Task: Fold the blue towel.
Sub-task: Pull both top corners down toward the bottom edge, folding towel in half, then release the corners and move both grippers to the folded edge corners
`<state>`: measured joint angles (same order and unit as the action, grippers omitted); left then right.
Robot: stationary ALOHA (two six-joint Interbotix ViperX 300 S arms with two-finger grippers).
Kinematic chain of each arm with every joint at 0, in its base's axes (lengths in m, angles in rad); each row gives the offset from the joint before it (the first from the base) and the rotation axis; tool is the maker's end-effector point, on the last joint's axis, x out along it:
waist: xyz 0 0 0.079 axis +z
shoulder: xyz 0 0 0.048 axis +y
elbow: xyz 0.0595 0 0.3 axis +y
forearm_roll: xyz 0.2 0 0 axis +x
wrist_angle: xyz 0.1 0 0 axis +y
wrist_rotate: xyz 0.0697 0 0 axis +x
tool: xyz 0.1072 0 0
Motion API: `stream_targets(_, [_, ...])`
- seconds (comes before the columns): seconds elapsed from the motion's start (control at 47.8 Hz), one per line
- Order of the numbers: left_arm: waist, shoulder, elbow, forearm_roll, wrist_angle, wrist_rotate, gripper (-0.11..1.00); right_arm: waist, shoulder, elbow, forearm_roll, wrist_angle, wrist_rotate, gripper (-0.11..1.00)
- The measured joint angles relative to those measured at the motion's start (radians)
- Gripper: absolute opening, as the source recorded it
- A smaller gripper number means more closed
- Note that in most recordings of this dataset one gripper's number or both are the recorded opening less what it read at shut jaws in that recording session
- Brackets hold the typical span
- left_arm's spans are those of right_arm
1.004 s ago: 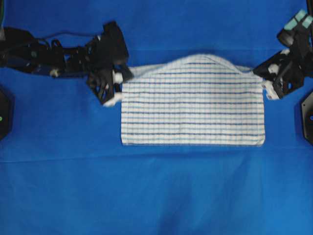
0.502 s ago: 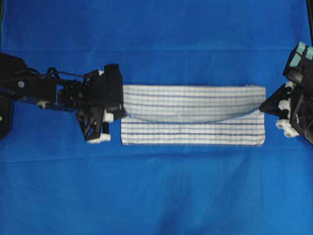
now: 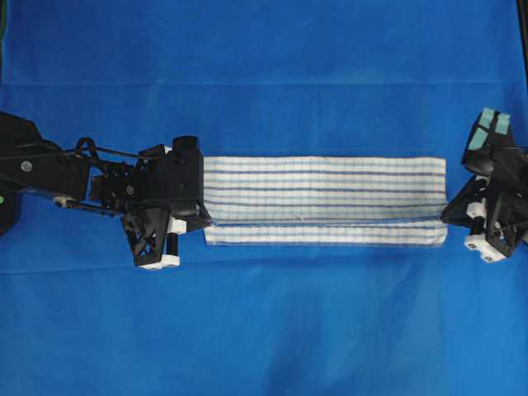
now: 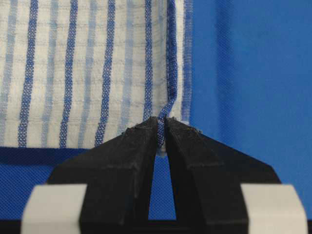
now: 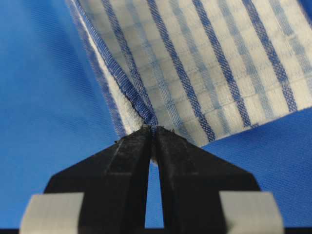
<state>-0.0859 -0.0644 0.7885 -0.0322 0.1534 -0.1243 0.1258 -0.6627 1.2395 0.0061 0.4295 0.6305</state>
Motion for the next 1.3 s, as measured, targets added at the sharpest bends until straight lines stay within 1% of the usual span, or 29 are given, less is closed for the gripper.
stream_targets(0.188, [-0.002, 0.002, 0.000, 0.002, 0.000, 0.000, 0.06, 0.003, 0.071, -0.002, 0.000, -0.049, 0.002, 0.06])
stream_targets(0.314, [-0.002, 0.002, 0.000, 0.002, 0.000, 0.000, 0.07, 0.005, 0.100, -0.009, 0.000, -0.061, 0.002, 0.06])
stream_targets(0.355, [0.000, 0.002, 0.000, 0.002, 0.000, 0.000, 0.10, 0.006, 0.106, -0.014, 0.000, -0.063, 0.002, 0.06])
stream_targets(0.397, [-0.002, 0.002, 0.000, 0.002, 0.000, 0.000, 0.16, 0.006, 0.107, -0.018, 0.000, -0.063, 0.002, 0.07])
stream_targets(0.46, [0.000, 0.000, 0.000, 0.002, 0.000, 0.000, 0.30, 0.006, 0.107, -0.025, 0.000, -0.064, 0.002, 0.08])
stream_targets(0.481, [-0.002, 0.002, 0.000, 0.002, 0.000, 0.000, 0.35, 0.008, 0.107, -0.026, 0.000, -0.063, 0.002, 0.10])
stream_targets(0.502, [-0.002, 0.002, 0.000, 0.002, 0.000, 0.000, 0.40, 0.008, 0.106, -0.029, 0.000, -0.063, 0.002, 0.14])
stream_targets(0.523, [-0.002, 0.002, 0.000, 0.002, 0.000, 0.002, 0.46, 0.008, 0.103, -0.031, 0.000, -0.063, 0.002, 0.22])
stream_targets(0.586, [-0.002, 0.000, 0.000, 0.002, 0.003, 0.006, 0.62, 0.011, 0.097, -0.038, 0.000, -0.061, -0.003, 0.41])
stream_targets(0.627, [0.000, 0.000, 0.000, 0.002, 0.003, 0.009, 0.69, 0.012, 0.087, -0.041, -0.002, -0.055, -0.006, 0.53])
stream_targets(0.669, [0.002, 0.000, 0.003, 0.000, 0.005, 0.014, 0.73, 0.012, 0.077, -0.044, -0.008, -0.048, -0.006, 0.62])
stream_targets(0.711, [0.008, -0.003, 0.006, 0.002, 0.005, 0.017, 0.72, 0.011, 0.064, -0.044, -0.023, -0.032, -0.005, 0.66])
stream_targets(0.795, [0.032, -0.011, 0.008, 0.005, 0.008, 0.026, 0.70, -0.009, 0.040, -0.046, -0.063, 0.008, 0.003, 0.61])
stream_targets(0.857, [0.058, -0.017, 0.008, 0.005, 0.008, 0.035, 0.70, -0.043, 0.028, -0.044, -0.089, 0.038, 0.003, 0.60])
stream_targets(0.92, [0.089, -0.018, 0.009, 0.005, 0.009, 0.052, 0.70, -0.086, 0.017, -0.044, -0.118, 0.061, 0.003, 0.61])
stream_targets(0.983, [0.120, -0.018, 0.008, 0.005, 0.009, 0.066, 0.70, -0.138, 0.012, -0.044, -0.158, 0.075, 0.003, 0.61])
stream_targets(1.15, [0.204, -0.018, 0.008, 0.005, 0.008, 0.101, 0.70, -0.253, 0.020, -0.044, -0.239, 0.084, 0.003, 0.61])
stream_targets(1.234, [0.241, -0.018, 0.008, 0.005, 0.008, 0.107, 0.70, -0.298, 0.034, -0.044, -0.261, 0.086, 0.003, 0.61])
stream_targets(1.297, [0.250, -0.018, 0.008, 0.006, 0.005, 0.107, 0.70, -0.313, 0.048, -0.044, -0.268, 0.084, 0.003, 0.61])
